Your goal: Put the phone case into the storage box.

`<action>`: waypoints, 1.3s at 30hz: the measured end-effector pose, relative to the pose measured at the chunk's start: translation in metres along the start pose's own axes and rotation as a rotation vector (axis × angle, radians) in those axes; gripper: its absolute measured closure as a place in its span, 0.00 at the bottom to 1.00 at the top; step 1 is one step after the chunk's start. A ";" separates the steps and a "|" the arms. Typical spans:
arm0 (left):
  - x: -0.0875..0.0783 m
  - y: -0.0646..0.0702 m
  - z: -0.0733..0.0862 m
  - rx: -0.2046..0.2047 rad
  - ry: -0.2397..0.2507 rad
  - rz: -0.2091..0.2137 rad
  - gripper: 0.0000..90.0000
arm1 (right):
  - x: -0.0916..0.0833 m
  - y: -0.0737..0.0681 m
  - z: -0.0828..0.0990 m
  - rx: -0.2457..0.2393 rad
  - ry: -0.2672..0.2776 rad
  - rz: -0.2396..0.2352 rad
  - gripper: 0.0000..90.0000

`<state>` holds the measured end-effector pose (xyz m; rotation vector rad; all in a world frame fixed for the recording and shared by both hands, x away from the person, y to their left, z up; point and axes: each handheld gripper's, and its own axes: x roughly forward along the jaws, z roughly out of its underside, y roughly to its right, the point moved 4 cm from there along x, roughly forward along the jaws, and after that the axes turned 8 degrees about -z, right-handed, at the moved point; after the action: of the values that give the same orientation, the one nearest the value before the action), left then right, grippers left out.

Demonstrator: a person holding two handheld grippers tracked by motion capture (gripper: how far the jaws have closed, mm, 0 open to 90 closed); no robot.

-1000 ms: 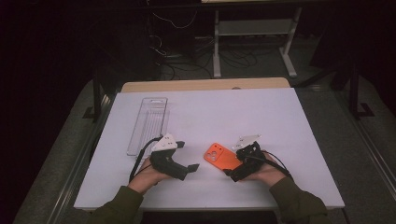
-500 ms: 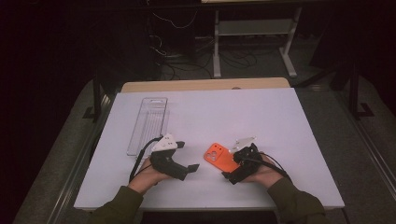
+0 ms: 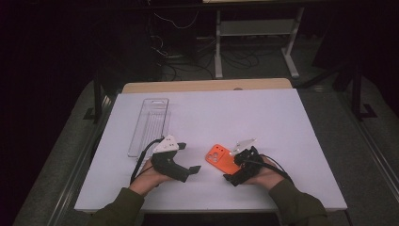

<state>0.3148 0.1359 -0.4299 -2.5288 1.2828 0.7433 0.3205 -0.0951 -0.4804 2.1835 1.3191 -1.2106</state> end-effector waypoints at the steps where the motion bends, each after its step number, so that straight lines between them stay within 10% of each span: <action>1: 0.000 0.000 0.000 0.000 0.001 0.000 0.00 | 0.000 0.000 0.000 0.001 0.003 0.002 0.06; 39: 0.000 -0.001 -0.001 -0.013 -0.003 -0.025 0.00 | -0.004 0.002 -0.004 0.010 -0.032 0.009 0.17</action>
<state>0.3164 0.1360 -0.4293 -2.5482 1.2466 0.7518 0.3233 -0.0961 -0.4758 2.1652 1.2914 -1.2462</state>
